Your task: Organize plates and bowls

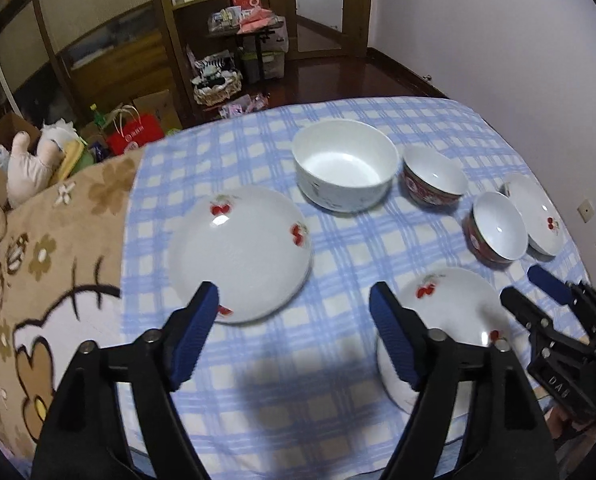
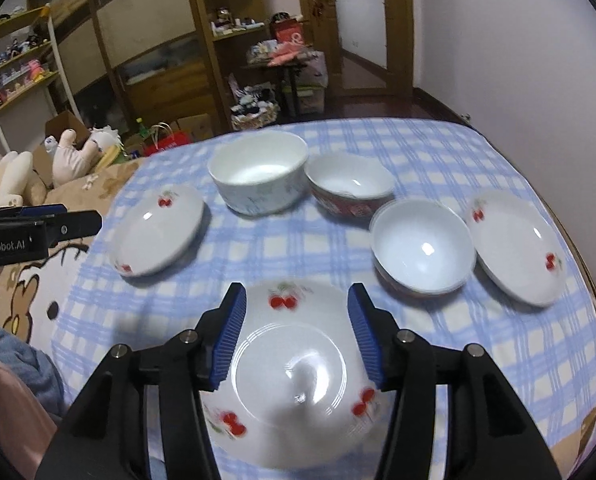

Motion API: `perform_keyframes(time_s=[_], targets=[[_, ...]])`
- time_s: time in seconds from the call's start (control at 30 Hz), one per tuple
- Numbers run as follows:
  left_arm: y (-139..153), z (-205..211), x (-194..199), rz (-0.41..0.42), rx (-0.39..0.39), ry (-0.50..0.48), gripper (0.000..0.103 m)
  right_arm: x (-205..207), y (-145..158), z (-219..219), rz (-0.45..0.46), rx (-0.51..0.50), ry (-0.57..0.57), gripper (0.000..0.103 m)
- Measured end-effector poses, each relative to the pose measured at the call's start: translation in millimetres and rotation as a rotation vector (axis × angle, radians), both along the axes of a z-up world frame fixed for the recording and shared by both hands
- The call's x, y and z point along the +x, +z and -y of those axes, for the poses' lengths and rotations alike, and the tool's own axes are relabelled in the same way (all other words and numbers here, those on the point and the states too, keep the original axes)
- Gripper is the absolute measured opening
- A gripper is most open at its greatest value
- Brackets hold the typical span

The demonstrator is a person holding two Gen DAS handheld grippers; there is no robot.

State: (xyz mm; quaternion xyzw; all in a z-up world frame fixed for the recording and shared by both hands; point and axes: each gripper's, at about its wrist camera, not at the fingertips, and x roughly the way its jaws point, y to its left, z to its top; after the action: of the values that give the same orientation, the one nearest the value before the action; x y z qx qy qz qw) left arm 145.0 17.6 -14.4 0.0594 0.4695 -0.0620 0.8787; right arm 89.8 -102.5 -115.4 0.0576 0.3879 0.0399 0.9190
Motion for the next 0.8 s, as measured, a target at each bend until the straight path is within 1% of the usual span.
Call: perform_keyframes(time_s=[0.03,0.07,0.1,0.13,0.17,0.23,0.33,0.4,0.53,0.63,0.8], targets=[[2,-3,2,0.005,0.013,0.003,0.082,5,3,-4,0.006,-0.001,0.006,0.057],[3,-8,5,0.007,0.02,0.006,0.082,9,6,-7,0.01,-0.001,0.011,0.06],[3,-13,9,0.003,0.022,0.009,0.083,15,9,-11,0.017,0.001,0.014,0.066],[3,-17,12,-0.001,0.024,0.01,0.084,18,11,-14,0.023,0.005,0.015,0.069],[3,-20,15,-0.004,0.029,0.013,0.087,23,14,-16,0.033,0.011,0.015,0.073],[1,-29,23,-0.002,0.046,0.016,0.092,35,17,-22,0.039,0.021,0.018,0.076],[-4,-42,36,-0.002,0.063,0.024,0.093,52,19,-30,0.044,0.035,0.021,0.091],[-9,-49,45,-0.013,0.062,0.03,0.094,63,19,-36,0.047,0.035,0.026,0.092],[-22,-59,62,-0.018,0.078,0.018,0.094,88,13,-51,0.021,0.049,0.051,0.092],[-34,-69,75,-0.038,0.063,0.026,0.094,104,6,-63,0.008,0.046,0.06,0.092],[-59,-87,94,-0.074,0.044,0.061,0.094,126,-12,-82,-0.021,0.085,0.104,0.092]])
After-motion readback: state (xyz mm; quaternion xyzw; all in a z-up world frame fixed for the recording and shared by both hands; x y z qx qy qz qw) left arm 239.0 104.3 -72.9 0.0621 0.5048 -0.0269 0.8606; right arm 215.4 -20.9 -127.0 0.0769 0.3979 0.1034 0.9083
